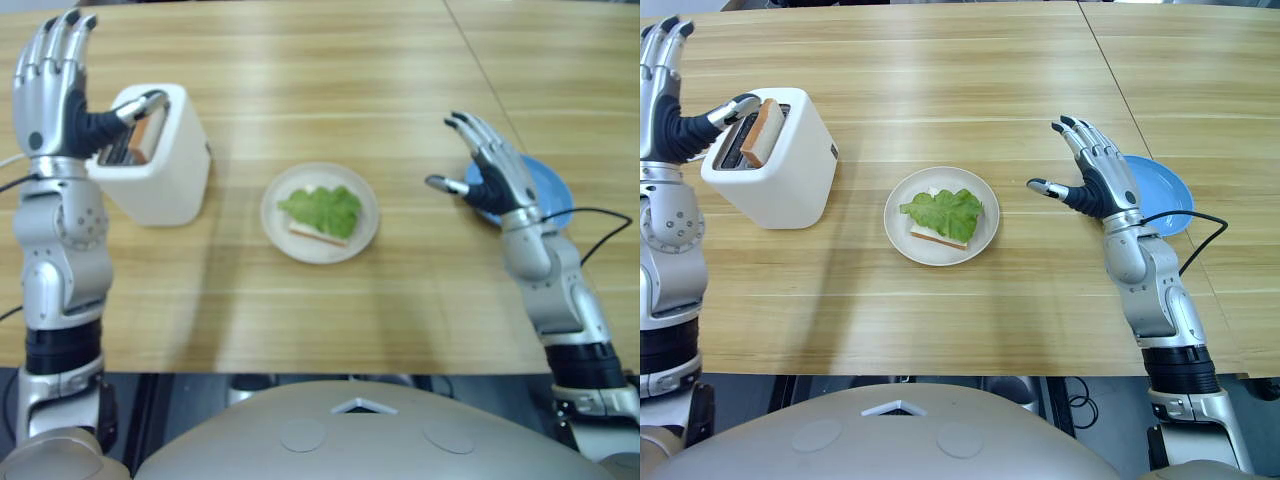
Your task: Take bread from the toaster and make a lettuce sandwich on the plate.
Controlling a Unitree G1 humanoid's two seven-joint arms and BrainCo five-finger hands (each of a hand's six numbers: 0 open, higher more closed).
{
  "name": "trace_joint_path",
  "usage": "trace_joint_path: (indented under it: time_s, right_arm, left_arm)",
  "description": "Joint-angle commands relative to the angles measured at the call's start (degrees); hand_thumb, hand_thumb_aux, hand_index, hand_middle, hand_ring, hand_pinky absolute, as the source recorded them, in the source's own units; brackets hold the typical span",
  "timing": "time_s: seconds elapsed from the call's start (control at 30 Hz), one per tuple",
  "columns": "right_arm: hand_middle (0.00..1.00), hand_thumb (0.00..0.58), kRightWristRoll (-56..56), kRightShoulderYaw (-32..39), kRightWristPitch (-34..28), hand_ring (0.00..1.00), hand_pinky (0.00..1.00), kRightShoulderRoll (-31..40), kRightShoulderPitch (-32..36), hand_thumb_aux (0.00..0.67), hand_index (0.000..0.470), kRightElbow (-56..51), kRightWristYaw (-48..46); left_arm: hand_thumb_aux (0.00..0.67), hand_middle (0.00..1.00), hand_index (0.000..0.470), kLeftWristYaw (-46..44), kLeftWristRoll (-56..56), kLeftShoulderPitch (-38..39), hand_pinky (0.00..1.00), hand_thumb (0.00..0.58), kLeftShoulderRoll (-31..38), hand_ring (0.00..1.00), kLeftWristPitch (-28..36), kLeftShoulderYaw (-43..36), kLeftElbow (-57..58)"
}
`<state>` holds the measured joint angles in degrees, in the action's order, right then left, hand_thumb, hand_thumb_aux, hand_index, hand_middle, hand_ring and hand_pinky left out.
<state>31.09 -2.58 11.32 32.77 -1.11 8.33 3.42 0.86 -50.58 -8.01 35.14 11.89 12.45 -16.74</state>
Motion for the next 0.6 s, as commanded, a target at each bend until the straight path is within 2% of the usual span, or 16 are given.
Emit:
trace_joint_path:
  time_s: [0.03, 0.6]
  right_arm:
    - [0.00, 0.000, -1.33, -0.99, 0.78, 0.00, 0.00, -0.56, -0.46, 0.000, 0.000, -0.53, -0.01]
    - [0.00, 0.000, -0.30, -0.86, 0.85, 0.00, 0.00, -0.46, -1.30, 0.000, 0.000, -1.25, 0.45]
  left_arm:
    - [0.000, 0.00, 0.000, -1.36, -3.52, 0.32, 0.00, 0.000, 1.60, 0.00, 3.82, -2.50, 8.29]
    - [0.000, 0.00, 0.000, -0.71, -0.28, -2.94, 0.00, 0.000, 1.38, 0.00, 6.48, -9.55, 21.86]
